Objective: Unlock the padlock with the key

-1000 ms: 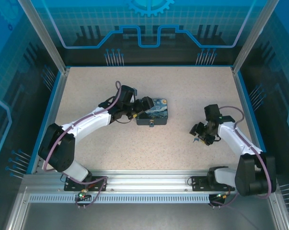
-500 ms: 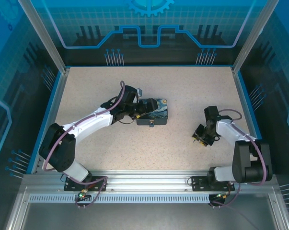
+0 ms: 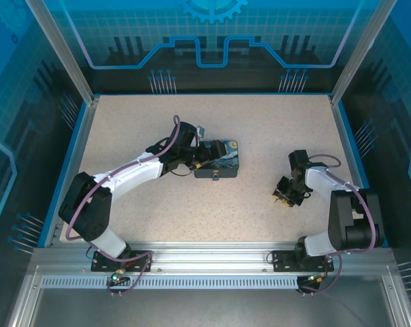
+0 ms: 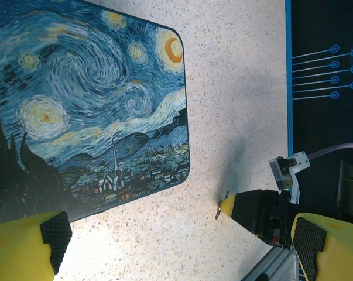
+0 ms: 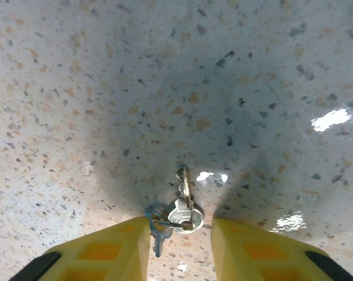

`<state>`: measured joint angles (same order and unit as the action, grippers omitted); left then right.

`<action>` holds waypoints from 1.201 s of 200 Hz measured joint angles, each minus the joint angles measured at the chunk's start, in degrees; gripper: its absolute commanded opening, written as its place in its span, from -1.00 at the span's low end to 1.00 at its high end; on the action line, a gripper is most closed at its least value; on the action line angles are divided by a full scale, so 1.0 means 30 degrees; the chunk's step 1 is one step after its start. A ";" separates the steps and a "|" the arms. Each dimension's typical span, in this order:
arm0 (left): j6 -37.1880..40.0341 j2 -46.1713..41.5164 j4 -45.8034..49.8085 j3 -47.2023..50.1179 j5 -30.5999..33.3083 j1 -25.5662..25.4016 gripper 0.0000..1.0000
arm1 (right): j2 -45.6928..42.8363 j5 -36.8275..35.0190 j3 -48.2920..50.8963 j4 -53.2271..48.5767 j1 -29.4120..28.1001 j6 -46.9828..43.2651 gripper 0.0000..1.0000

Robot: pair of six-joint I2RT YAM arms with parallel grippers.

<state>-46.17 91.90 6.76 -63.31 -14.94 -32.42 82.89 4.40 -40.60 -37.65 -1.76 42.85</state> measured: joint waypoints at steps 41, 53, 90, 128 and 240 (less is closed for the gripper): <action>-0.0007 0.0000 -0.0153 0.0000 -0.0051 0.0000 0.98 | 0.0131 -0.0226 -0.0182 -0.0299 0.0007 -0.0211 -0.73; -0.0007 0.0000 -0.0233 0.0000 -0.0058 0.0000 0.98 | 0.0153 0.0029 -0.0255 0.0029 -0.0022 -0.0321 -0.84; -0.0007 0.0000 -0.0219 0.0000 -0.0058 0.0000 0.98 | 0.0197 0.0408 -0.0335 0.0714 -0.0022 -0.0517 -1.00; 0.0000 0.0007 -0.0204 0.0000 -0.0051 0.0000 0.98 | 0.0131 0.0663 -0.0335 0.0721 -0.0022 -0.0656 -1.00; -0.0138 0.0073 -0.0372 0.0036 -0.0415 0.0000 0.98 | -0.0940 0.3264 -0.0882 0.1129 -0.1778 -0.0561 -1.00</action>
<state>-46.59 92.12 5.65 -63.20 -16.19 -32.42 80.07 14.20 -43.24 -34.26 -7.09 41.17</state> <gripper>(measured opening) 0.989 0.050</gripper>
